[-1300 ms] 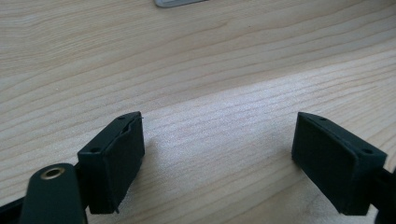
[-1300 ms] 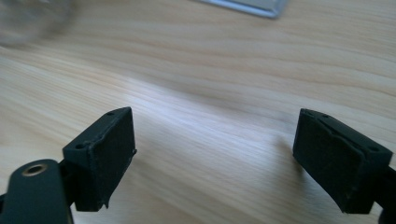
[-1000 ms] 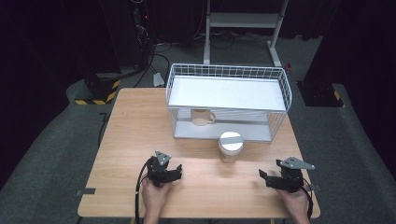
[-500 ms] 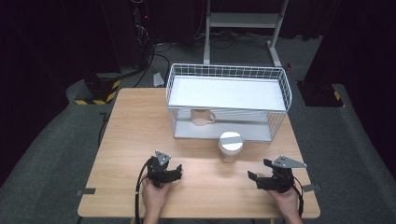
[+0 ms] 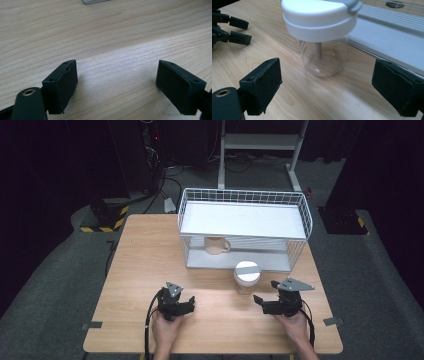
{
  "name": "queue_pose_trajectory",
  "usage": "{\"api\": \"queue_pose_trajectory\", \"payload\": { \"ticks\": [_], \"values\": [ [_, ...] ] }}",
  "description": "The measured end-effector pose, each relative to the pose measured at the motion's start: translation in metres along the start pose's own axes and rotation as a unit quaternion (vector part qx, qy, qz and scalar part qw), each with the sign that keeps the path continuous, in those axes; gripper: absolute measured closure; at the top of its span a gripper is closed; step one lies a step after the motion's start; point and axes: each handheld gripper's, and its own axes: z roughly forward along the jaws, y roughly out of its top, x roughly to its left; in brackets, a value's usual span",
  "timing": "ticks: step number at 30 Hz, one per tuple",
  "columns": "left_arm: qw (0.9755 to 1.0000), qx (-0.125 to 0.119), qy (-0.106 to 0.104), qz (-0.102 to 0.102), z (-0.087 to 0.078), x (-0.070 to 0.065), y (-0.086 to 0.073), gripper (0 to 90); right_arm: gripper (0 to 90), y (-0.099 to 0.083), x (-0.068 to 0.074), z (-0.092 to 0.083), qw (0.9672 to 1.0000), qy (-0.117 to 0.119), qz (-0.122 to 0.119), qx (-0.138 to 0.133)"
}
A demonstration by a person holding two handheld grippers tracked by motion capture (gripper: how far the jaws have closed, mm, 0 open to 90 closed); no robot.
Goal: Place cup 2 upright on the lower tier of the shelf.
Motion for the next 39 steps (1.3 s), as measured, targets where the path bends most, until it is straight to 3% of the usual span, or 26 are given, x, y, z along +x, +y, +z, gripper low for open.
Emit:
{"api": "queue_pose_trajectory", "payload": {
  "ticks": [18, 39],
  "values": [
    [1.0, 0.0, 0.0, 0.0, 0.0, 0.0, 0.0, 18.0, 8.8, 0.01, 0.012, 0.047, 0.9996, -0.019, 0.002, 0.018],
    [1.0, 0.0, 0.0, 0.0, 0.0, 0.0, 0.0, 18.0, 8.8, 0.013, 0.014, 0.072, 0.9989, -0.047, 0.004, 0.01]
  ]
}}
